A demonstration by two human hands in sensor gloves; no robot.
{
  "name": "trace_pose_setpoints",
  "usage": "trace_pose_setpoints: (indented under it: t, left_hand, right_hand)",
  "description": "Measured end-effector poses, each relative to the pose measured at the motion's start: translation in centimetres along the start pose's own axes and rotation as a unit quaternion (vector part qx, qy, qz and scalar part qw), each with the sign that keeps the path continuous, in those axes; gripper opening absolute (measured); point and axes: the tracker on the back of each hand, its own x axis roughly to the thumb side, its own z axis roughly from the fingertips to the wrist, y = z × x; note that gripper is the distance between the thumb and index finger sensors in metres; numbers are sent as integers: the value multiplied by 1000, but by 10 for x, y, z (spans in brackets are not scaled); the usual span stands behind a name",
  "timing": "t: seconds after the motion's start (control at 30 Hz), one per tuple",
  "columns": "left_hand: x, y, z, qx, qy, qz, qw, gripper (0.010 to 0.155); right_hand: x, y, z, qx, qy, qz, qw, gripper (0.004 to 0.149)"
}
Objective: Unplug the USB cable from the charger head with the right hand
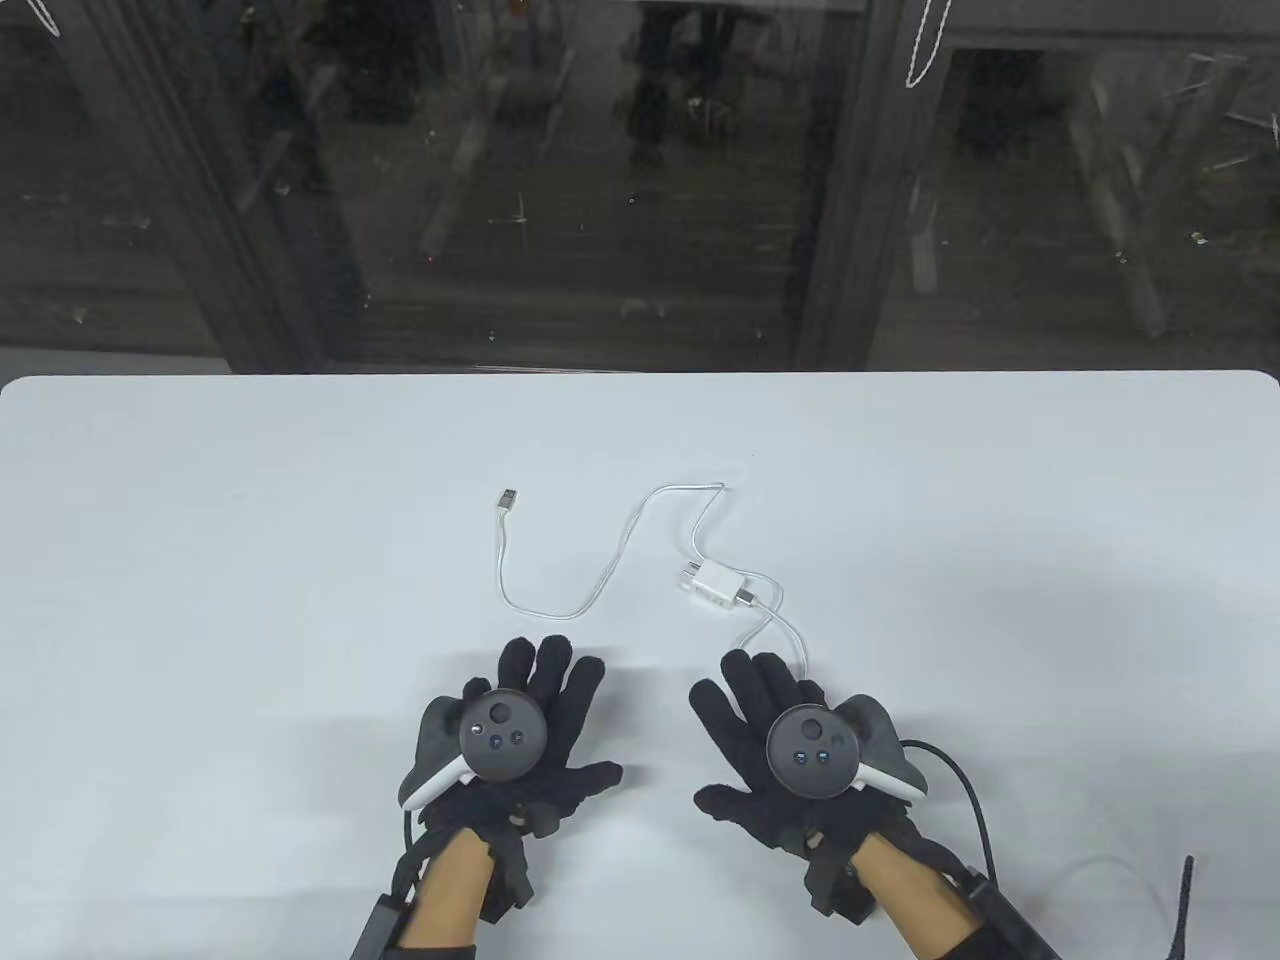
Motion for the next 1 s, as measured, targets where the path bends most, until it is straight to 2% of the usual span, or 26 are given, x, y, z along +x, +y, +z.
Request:
trace_pose_setpoints:
  t: [0.27, 0.4, 0.63, 1.0]
  left_hand:
    - [0, -2, -2, 1, 3, 17, 1000, 86]
    - [0, -4, -6, -12, 1, 30, 999, 84]
    - [1, -4, -7, -23, -9, 40, 999, 82]
    - [2, -2, -9, -21, -21, 50, 998, 80]
  right_hand:
    - [-7, 7, -3, 31, 30, 7, 999, 81]
    - [-11, 7, -5, 27, 38, 5, 999, 79]
    - [-20, 17, -10, 54, 51, -3, 997, 78]
    - [-25, 14, -10, 36, 66, -2, 997, 77]
